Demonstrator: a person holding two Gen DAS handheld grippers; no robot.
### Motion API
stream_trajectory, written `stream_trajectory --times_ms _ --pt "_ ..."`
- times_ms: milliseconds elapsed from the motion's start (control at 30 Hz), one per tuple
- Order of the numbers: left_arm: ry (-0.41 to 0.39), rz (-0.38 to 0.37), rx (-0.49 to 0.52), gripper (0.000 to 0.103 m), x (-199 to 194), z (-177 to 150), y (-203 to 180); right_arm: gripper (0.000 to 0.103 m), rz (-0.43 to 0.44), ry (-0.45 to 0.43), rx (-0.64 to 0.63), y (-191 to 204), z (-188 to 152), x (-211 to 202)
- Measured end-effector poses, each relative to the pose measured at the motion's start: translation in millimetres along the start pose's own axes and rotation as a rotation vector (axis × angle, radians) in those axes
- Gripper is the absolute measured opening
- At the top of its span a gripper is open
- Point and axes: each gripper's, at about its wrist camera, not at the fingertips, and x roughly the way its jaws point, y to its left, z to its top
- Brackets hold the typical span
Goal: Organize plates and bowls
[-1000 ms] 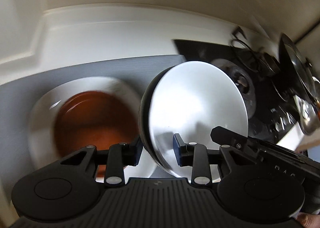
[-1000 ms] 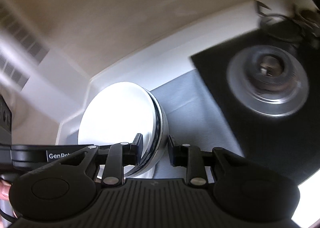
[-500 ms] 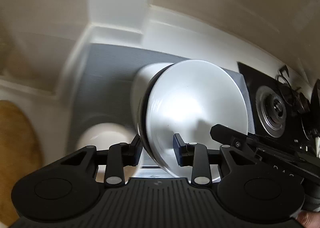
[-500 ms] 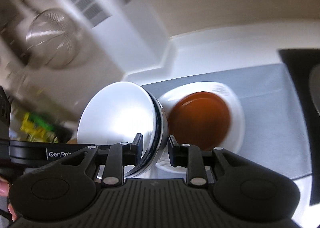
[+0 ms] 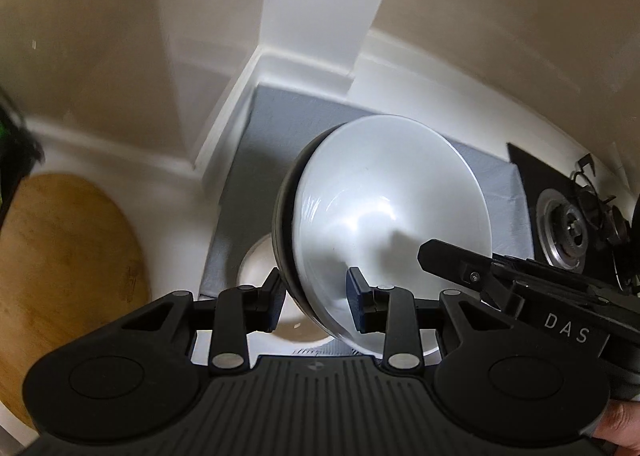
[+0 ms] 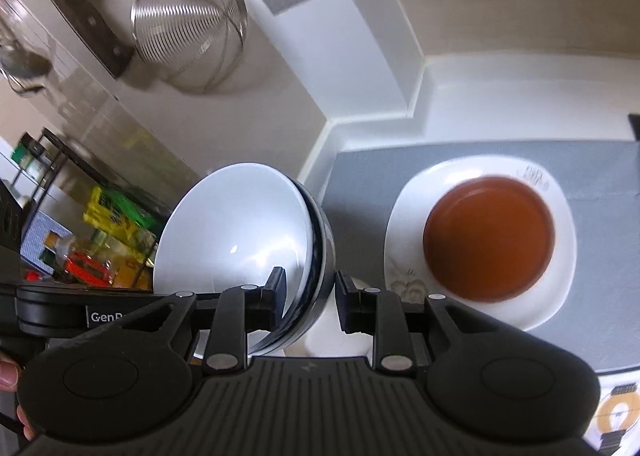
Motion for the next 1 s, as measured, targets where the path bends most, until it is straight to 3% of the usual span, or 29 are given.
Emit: stream_trajectory --times_ms 433,567,900,1000 --pt "0.195 -0.057 0.002 0.035 81 -9 41 0.029 -0.109 0.169 0.037 -11 -33 69" --pt "0.217 -0.062 0.003 0.035 92 -10 47 0.028 -0.164 0.200 -0.081 2 -31 80" --pt "0.255 -0.071 -0.032 0.035 111 -17 58 0.029 -0.182 0.266 -0.167 5 -32 93" --pt "0.229 -0.040 -0.005 0.035 110 -16 54 0.030 -0.176 0.269 -0.162 4 -30 94"
